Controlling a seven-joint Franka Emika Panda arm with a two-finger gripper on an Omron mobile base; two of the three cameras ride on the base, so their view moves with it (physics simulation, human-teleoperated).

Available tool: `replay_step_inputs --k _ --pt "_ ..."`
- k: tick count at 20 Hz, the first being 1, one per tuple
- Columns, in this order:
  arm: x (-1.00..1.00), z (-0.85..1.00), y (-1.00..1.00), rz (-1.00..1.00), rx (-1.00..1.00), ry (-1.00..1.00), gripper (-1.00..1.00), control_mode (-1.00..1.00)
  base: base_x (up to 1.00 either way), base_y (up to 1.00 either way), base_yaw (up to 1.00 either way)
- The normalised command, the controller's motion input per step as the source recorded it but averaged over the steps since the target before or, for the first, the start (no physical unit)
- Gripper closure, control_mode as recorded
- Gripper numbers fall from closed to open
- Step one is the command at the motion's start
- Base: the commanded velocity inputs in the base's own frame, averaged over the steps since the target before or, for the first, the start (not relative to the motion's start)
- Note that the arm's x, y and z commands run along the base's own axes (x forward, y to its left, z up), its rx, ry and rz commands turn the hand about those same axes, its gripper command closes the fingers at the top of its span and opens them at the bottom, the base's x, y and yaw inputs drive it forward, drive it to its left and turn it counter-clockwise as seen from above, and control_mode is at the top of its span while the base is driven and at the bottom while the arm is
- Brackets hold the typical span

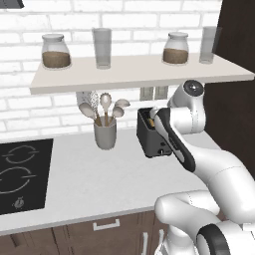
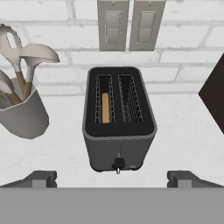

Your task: Start the toaster. Once the lever pops up, take the bread to the plate on the dining counter.

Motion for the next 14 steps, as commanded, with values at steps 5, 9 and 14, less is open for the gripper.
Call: replay_step_inputs --k 5,9,14 --pt "0.00 0.00 0.00 0.00 0.00 0.00 -1.00 -1.00 0.00 0.00 0.00" --pt "0.00 0.00 0.00 0.00 0.00 0.00 -1.00 -1.00 0.00 0.00 0.00" --pt "0.00 0.00 0.00 0.00 0.00 0.00 -1.00 -1.00 0.00 0.00 0.00"
